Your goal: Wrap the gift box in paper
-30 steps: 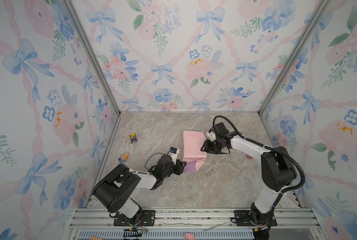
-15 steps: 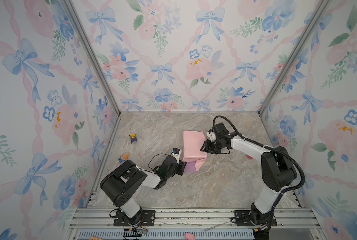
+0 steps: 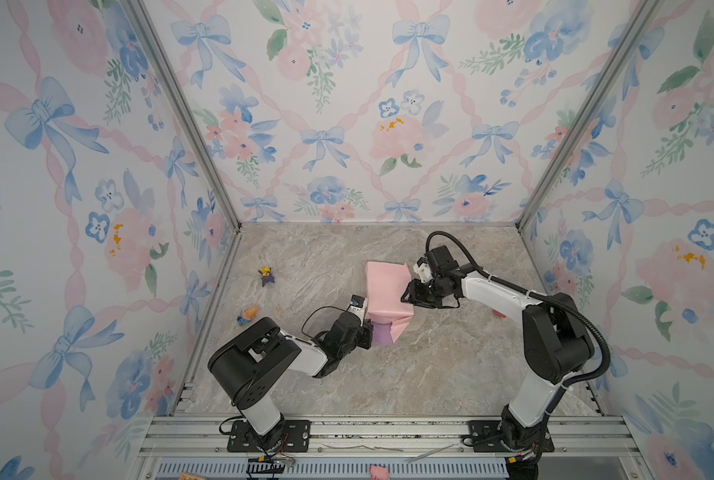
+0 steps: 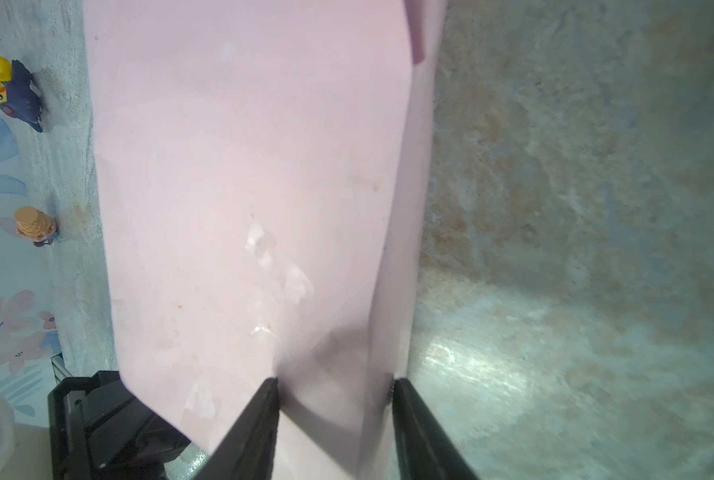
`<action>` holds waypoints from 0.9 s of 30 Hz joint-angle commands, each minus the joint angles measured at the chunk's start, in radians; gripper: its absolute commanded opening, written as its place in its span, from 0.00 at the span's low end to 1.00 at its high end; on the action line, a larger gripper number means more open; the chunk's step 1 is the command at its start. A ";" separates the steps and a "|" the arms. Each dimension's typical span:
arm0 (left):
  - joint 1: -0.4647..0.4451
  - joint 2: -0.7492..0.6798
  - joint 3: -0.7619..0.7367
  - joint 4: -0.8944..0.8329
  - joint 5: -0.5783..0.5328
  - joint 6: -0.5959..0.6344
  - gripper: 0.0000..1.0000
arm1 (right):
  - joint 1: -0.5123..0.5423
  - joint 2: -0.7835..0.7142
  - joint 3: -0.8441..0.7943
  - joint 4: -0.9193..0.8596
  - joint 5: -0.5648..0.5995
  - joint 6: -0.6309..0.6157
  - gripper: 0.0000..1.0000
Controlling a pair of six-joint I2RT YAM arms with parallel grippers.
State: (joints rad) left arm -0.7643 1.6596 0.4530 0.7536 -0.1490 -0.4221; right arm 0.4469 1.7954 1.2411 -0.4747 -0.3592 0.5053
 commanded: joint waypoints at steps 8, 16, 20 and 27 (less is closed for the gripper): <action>-0.003 -0.308 -0.080 -0.141 -0.125 -0.021 0.38 | 0.010 -0.002 -0.018 -0.022 0.016 -0.002 0.47; 0.046 -0.453 -0.146 -0.316 -0.195 -0.078 0.30 | 0.010 -0.008 -0.015 -0.027 0.017 -0.008 0.47; 0.055 -0.370 -0.108 -0.314 -0.123 -0.057 0.23 | 0.013 -0.010 -0.016 -0.024 0.015 -0.006 0.47; 0.051 -0.191 -0.033 -0.201 0.055 -0.022 0.15 | 0.015 -0.007 -0.017 -0.018 0.016 -0.003 0.47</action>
State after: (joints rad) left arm -0.7136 1.4288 0.3851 0.4847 -0.1932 -0.4706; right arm 0.4488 1.7954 1.2411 -0.4744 -0.3592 0.5049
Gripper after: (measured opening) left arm 0.154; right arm 0.469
